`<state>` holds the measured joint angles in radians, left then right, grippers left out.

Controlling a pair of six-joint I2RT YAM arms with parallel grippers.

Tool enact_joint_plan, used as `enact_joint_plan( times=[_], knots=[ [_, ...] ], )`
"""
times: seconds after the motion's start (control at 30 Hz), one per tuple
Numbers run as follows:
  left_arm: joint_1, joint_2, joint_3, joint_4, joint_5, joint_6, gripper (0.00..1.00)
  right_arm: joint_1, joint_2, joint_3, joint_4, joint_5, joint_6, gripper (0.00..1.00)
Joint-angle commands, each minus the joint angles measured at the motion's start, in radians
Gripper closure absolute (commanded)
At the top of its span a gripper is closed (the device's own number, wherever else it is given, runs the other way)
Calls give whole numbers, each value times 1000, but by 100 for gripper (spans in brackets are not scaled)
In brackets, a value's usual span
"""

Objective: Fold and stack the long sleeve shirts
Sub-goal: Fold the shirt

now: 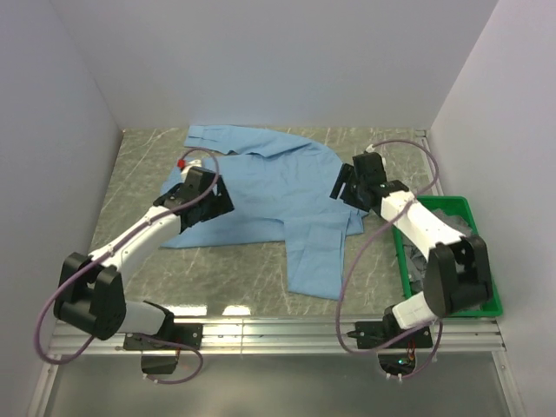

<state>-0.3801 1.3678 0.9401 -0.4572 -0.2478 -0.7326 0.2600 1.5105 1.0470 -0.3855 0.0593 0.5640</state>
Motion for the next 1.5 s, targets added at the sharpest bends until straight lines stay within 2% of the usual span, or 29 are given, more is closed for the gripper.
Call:
enact_joint_plan(
  times=[0.0, 0.1, 0.2, 0.23, 0.33, 0.47, 0.6, 0.73, 0.93, 1.33, 1.4, 1.43, 1.47],
  knots=[
    [-115, -55, 54, 104, 65, 200, 6, 24, -129, -62, -36, 59, -12, 20],
    [-204, -24, 87, 173, 189, 268, 7, 22, -232, -116, -41, 66, -6, 17],
    [-311, 60, 158, 198, 225, 323, 7, 24, -344, -151, -47, 100, 8, 15],
    [-369, 145, 248, 210, 272, 349, 8, 25, -430, -174, -52, 129, 26, 15],
    [-396, 235, 288, 236, 310, 335, 10, 25, -516, -196, -47, 177, 43, 14],
    [-414, 419, 432, 235, 424, 314, 16, 25, -637, -255, -24, 246, 82, 15],
    [-433, 556, 541, 210, 479, 335, 24, 25, -725, -300, -13, 269, 102, 15],
    [-436, 655, 624, 166, 515, 355, 28, 25, -763, -326, -10, 266, 108, 15],
    [-456, 717, 640, 158, 581, 364, 35, 25, -757, -338, -24, 264, 111, 15],
    [-467, 783, 651, 141, 558, 375, 39, 25, -704, -355, 8, 185, 88, 17],
    [-467, 781, 645, 146, 574, 378, 48, 25, -697, -360, 22, 162, 71, 18],
    [-465, 772, 641, 155, 579, 381, 62, 25, -696, -361, 25, 151, 67, 18],
    [-465, 766, 638, 158, 582, 383, 71, 25, -687, -361, 28, 145, 63, 19]
  ],
)
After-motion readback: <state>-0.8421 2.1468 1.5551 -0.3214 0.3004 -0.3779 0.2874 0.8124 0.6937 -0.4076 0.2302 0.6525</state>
